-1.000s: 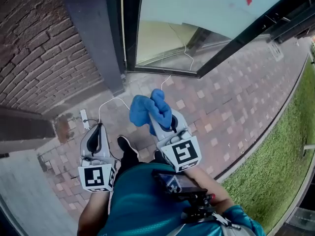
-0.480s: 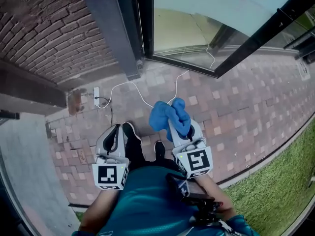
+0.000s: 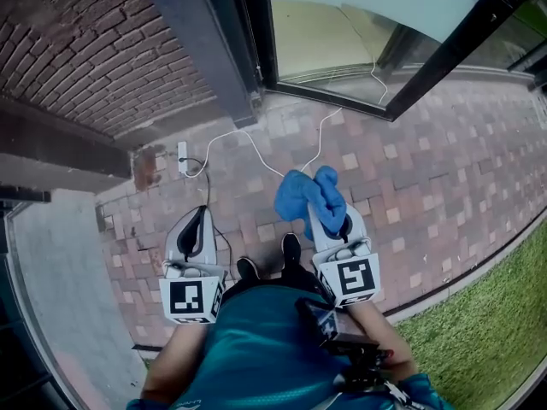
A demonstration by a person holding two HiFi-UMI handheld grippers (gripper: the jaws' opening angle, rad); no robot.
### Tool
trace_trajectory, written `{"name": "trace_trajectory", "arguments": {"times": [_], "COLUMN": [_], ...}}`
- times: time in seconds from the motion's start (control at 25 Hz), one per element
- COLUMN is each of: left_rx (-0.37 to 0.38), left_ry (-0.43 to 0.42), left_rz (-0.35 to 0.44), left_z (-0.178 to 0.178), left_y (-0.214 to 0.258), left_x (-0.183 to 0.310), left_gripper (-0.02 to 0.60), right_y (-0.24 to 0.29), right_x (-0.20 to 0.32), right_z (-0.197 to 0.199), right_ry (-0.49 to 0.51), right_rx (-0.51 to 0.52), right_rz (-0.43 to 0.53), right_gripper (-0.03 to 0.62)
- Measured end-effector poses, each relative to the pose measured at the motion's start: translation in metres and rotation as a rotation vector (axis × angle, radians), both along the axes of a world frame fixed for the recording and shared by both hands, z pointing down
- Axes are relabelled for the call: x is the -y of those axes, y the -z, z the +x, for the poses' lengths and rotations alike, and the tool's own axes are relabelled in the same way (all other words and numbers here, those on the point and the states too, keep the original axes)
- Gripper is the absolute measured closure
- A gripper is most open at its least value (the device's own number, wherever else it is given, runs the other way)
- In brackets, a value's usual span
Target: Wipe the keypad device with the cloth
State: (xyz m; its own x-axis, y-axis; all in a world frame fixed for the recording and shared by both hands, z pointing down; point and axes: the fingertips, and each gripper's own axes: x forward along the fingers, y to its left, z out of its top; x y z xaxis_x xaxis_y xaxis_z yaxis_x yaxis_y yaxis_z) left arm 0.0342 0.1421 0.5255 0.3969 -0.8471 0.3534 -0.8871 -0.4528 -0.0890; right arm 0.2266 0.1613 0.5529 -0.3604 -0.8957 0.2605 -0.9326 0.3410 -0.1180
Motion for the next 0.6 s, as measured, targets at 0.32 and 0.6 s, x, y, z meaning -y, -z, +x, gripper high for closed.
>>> {"name": "trace_trajectory", "arguments": {"times": [0.32,0.6], "left_rx": [-0.077,-0.15], "left_ry": [0.043,-0.024], "left_rz": [0.031,0.05], "left_z": [-0.063,-0.107], "left_y": [0.002,0.005], "left_x": [-0.014,-0.039], "left_gripper": [0.589,0.589], "right_y": [0.028,0.027], "right_x": [-0.01,-0.05], "right_z": [-0.047,-0.104], "right_ry": [-0.012,-0.082], "right_rx": [-0.09,-0.117], "right_rz": [0.066,0.023], "right_gripper": [0.542,0.542]}}
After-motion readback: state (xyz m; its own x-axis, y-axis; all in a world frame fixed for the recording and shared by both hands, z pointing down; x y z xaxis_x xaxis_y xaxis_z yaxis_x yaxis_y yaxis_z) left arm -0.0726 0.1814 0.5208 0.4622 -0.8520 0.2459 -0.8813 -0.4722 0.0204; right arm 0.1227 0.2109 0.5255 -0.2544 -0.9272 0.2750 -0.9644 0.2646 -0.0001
